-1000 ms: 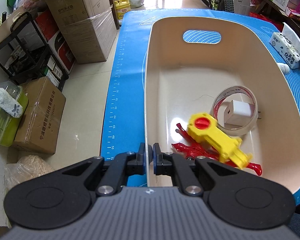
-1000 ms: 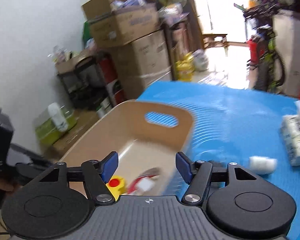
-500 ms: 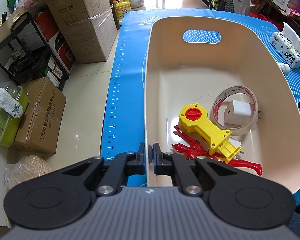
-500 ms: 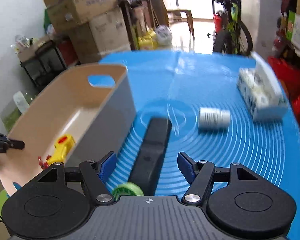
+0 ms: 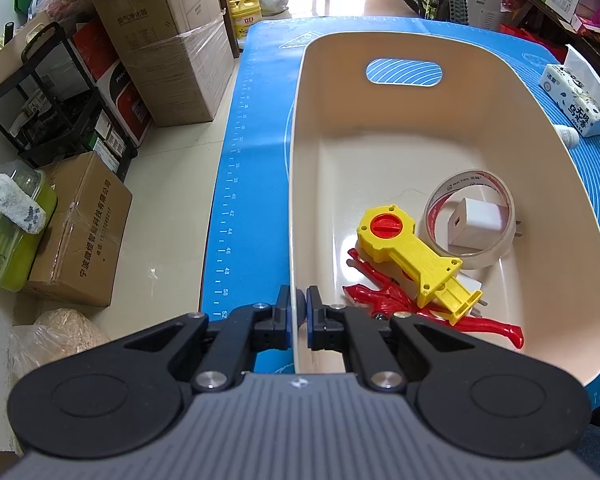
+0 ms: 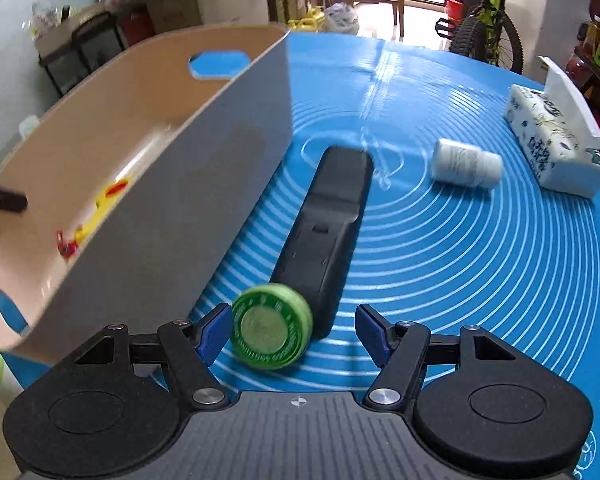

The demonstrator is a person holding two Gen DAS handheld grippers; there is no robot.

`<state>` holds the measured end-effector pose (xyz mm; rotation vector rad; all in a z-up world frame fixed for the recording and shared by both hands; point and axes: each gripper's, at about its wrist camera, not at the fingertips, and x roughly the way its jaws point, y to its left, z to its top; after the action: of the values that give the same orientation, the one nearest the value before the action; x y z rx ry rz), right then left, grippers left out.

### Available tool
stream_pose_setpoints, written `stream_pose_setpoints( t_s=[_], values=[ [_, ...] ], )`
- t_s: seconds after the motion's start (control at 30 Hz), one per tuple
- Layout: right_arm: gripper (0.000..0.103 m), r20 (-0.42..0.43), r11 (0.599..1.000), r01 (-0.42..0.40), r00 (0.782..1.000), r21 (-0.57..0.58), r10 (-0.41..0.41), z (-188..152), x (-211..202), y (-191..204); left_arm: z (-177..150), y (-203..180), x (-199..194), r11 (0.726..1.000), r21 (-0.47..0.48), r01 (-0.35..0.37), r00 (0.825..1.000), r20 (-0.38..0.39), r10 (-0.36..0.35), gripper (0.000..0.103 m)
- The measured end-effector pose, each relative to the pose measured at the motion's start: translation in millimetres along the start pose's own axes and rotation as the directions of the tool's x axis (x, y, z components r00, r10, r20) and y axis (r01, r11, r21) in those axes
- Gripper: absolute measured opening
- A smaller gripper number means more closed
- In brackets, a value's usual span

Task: Organize rigid objects
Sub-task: 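Grasp the green ointment tin on the mat with the right tool, then carry the green tin into the basket with the right tool and release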

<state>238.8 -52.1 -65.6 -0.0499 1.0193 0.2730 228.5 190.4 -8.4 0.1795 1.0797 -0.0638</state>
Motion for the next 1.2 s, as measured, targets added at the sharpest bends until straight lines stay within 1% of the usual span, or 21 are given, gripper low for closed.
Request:
stream_pose_setpoints(
  t_s=[0.17,0.23,0.27,0.33,0.4,0.47,0.63,0.77,0.93,1.0,1.1,1.2],
  values=[
    [0.074,0.000,0.999,0.027,1.000,-0.035,-0.027,-5.9,10.8,11.1,-0.3,-0.3,0.7,1.000,-0.003,0.001,1.000,0.001,-0.001,0.008],
    [0.073,0.000,0.999,0.036,0.999,-0.030,-0.036,-6.2,14.3,12.1,-0.4,-0.6,0.6,1.000,-0.003,0.001,1.000,0.001,-0.001,0.008],
    [0.072,-0.001,0.999,0.038,0.999,-0.023,-0.038,-5.7,15.3,11.7,-0.4,-0.6,0.6,1.000,-0.002,0.000,1.000,0.002,0.000,0.008],
    [0.065,0.001,0.999,0.032,0.999,-0.011,-0.032,-5.5,14.7,9.7,-0.2,-0.4,0.7,1.000,-0.004,0.001,1.000,0.002,-0.001,0.008],
    [0.055,0.004,1.000,0.030,1.000,-0.005,-0.030,-5.3,12.9,7.1,-0.3,-0.7,0.6,1.000,-0.003,0.001,1.000,0.002,-0.001,0.008],
    [0.055,0.010,0.999,0.037,0.999,0.001,-0.037,-6.1,10.4,4.4,-0.3,-0.5,0.6,1.000,-0.004,0.001,1.000,0.001,-0.001,0.008],
    [0.055,-0.002,1.000,0.009,1.000,0.002,-0.009,-8.6,5.8,1.5,-0.3,-0.5,0.6,1.000,-0.003,0.001,1.000,0.001,-0.001,0.008],
    [0.055,0.047,1.000,0.000,0.999,0.002,-0.001,-2.3,-10.5,0.8,-0.4,-0.4,0.6,1.000,-0.003,0.000,1.000,0.001,0.000,0.008],
    [0.055,0.162,1.000,0.000,0.987,0.008,-0.001,13.6,-43.1,-2.1,-0.3,0.2,0.6,1.000,-0.003,0.001,1.000,0.001,-0.001,0.008],
    [0.055,0.213,1.000,-0.011,0.977,0.017,0.007,22.1,-57.6,-3.1,-0.4,0.3,0.5,1.000,-0.004,0.001,1.000,0.001,-0.001,0.008],
    [0.055,0.273,0.996,-0.071,0.960,0.050,0.055,38.8,-75.0,-5.6,-0.7,0.5,0.5,1.000,-0.002,-0.001,1.000,0.002,0.001,0.008],
    [0.055,0.332,0.993,-0.107,0.939,0.043,0.087,55.5,-87.1,-1.4,-1.0,1.1,0.4,1.000,-0.002,-0.001,1.000,0.001,0.001,0.008]
  ],
)
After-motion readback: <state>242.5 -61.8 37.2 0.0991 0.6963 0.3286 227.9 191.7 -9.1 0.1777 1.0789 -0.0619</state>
